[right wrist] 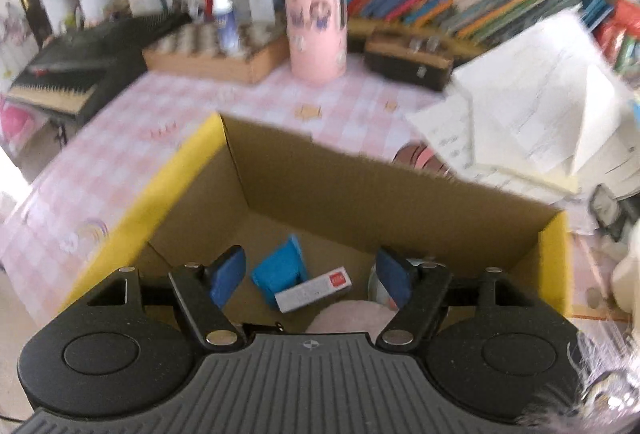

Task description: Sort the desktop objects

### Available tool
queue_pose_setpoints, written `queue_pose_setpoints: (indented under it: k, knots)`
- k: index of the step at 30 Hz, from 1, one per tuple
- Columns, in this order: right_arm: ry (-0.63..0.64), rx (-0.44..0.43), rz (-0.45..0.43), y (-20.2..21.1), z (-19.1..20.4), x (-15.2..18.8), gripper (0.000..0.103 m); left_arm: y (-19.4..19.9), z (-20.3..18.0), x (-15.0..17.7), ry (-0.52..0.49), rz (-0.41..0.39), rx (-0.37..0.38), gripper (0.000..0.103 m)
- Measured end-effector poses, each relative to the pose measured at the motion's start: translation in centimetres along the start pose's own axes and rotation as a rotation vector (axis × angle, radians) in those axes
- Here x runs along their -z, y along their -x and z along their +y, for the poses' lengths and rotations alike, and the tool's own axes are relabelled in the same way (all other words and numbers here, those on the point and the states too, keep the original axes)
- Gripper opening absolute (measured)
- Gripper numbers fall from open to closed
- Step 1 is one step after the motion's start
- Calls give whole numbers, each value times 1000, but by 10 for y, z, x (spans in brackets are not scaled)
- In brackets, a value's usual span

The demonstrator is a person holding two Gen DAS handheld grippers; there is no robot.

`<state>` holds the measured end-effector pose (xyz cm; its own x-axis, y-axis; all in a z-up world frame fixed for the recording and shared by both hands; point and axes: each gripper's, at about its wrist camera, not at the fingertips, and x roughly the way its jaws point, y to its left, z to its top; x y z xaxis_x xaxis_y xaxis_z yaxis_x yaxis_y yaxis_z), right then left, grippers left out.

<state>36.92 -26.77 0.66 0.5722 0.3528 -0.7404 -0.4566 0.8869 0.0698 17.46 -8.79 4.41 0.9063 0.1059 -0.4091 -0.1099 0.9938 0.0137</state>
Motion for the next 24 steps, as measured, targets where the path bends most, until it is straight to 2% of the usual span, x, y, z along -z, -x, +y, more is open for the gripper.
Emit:
queue_pose_setpoints:
  k: [3,5,13,20,24]
  knots:
    - [-17,32,-116,33,13,6,78,13,19,3,28,-6,-27,78]
    - [-30,52,-187,55,25,15,79,23,30,6,39,-13,-28,80]
    - [-139,157,-355,120,71,66,80,60,61,23,36,-34,15,84]
    - [-203,241,-396,153,115,124,81,85,80,46,8,-10,7,85]
    - [-215,254,-368,163,140,155,81,98,86,62,-19,21,16,85]
